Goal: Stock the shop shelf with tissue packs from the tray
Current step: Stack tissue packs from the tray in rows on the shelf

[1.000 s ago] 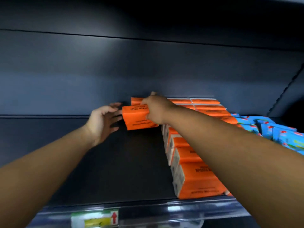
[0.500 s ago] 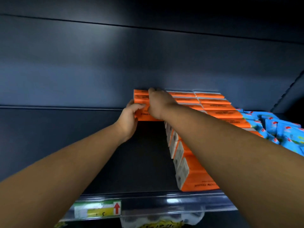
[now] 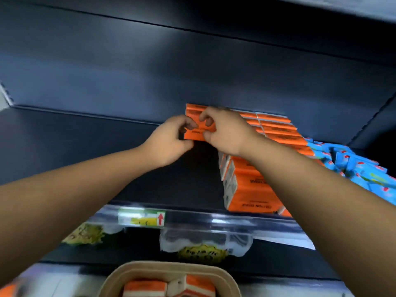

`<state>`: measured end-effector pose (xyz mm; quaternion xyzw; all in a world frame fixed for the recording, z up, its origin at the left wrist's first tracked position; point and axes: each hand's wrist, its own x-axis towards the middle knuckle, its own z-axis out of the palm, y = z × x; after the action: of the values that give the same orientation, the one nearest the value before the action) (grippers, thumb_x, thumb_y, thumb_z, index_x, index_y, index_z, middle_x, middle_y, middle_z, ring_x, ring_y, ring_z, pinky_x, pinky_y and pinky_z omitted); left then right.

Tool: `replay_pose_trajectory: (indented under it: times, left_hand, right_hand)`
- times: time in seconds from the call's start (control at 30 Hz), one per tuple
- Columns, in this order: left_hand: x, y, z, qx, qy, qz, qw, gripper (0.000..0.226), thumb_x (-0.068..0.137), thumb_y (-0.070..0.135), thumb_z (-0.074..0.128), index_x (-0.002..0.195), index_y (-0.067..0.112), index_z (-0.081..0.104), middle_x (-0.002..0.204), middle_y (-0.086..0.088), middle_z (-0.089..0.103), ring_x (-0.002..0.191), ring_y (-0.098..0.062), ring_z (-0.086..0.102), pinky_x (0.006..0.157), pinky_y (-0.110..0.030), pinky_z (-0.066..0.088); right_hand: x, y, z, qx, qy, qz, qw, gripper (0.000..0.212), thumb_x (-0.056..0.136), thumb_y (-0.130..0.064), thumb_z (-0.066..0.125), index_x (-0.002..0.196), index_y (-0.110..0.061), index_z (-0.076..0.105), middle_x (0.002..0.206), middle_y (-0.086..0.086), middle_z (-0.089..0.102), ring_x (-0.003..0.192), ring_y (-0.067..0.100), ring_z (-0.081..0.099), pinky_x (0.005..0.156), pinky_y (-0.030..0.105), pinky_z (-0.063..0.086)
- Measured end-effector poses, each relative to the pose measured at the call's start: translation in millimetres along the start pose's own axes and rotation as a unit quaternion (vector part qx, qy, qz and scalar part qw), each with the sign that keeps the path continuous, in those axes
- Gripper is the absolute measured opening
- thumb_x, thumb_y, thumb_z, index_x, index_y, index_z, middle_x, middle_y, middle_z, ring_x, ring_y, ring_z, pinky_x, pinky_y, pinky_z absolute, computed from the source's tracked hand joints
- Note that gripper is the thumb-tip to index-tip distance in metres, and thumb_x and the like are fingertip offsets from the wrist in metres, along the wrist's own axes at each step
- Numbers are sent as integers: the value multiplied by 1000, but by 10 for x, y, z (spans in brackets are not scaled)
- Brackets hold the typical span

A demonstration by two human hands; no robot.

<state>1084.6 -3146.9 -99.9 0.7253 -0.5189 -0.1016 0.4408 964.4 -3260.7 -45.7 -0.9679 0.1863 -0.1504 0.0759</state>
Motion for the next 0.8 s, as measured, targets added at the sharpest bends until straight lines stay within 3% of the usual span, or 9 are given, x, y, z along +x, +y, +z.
replay_pose_trajectory:
  times: [0.2,0.37,0.57,0.8]
  left_hand:
    - [-638,429,-138,195,-31,2,980,39,77,23,63,115,17,55,115,-7,58,106,-26,57,91,-35,47]
    - [-1287,580,-33,355,-71,10,932,43,83,32,58,120,14,47,114,-8,52,104,-32,56,75,-38,46]
    - [-2023,515,282,391,-105,27,914,38,87,32,51,120,15,46,117,-7,51,107,-29,53,74,-37,43]
    - [-2621,10,682,428,-235,-62,871,46,88,33,51,130,15,40,124,-8,48,110,-30,50,79,-40,45]
  right_hand:
    - [-673,-390,-9,20,7,-24,999,29,81,-18,64,109,-15,61,105,8,63,98,28,59,86,37,47]
    - [-1206,-607,138,-42,-54,-1,998,40,85,-27,62,123,-16,54,113,11,59,104,33,57,86,41,49]
    - [-1846,-804,411,-90,-77,3,993,35,87,-31,57,119,-17,52,113,8,57,106,32,56,79,39,47]
    - [-2441,-788,1064,-115,-211,53,969,42,91,-34,54,129,-19,44,130,7,51,119,30,49,92,42,42]
